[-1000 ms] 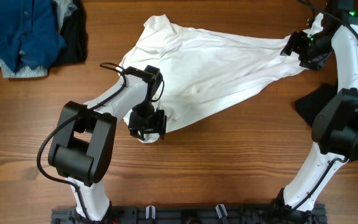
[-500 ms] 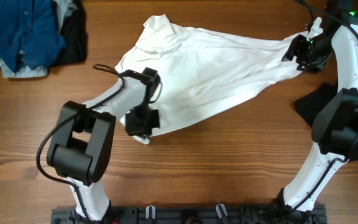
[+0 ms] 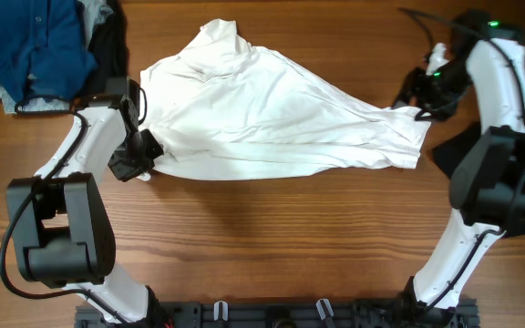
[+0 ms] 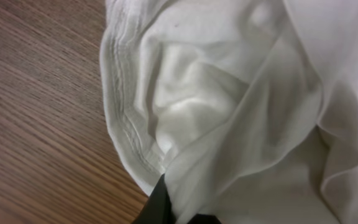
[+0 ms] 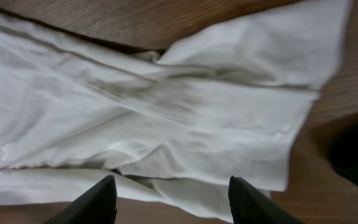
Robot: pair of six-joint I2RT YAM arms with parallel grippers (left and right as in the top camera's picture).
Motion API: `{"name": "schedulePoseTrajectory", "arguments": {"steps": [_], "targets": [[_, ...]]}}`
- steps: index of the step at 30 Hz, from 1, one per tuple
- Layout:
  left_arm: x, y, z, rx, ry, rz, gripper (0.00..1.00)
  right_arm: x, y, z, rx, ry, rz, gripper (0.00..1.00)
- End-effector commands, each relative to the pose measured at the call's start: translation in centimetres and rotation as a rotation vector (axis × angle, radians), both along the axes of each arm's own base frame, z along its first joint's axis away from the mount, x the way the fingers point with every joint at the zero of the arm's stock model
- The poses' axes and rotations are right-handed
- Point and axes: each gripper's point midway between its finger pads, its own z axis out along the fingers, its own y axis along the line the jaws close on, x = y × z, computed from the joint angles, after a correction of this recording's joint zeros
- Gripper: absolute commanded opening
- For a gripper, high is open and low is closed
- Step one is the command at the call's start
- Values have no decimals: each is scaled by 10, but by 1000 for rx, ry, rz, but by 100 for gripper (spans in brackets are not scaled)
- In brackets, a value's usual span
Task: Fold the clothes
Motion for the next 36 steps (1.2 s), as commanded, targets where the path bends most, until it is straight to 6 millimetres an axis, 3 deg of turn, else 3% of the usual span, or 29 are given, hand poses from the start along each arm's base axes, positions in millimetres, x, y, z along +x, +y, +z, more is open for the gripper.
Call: {"name": "schedulePoseTrajectory", "arguments": {"steps": [1, 5, 11, 17, 25, 32, 36], "targets": [[4, -9, 4, 0, -23, -40, 4, 1, 25, -16, 25, -13, 47, 61], [7, -20, 4, 0, -35, -77, 4, -4, 40, -41, -12, -21, 138, 61], [9, -23, 4, -1, -42, -85, 4, -9, 33, -71, -57, -22, 118, 57], [9, -23, 4, 0, -42, -85, 4, -11, 0, -96, -143, -32, 26, 54], [10, -22, 4, 3, -46, -85, 4, 46, -63, -90, -249, -271, -139, 47], [10, -22, 3, 4, -45, -85, 4, 109, -83, -78, -303, -533, -193, 49], [10, -22, 3, 3, -45, -85, 4, 132, -87, -71, -289, -629, -267, 49]]}}
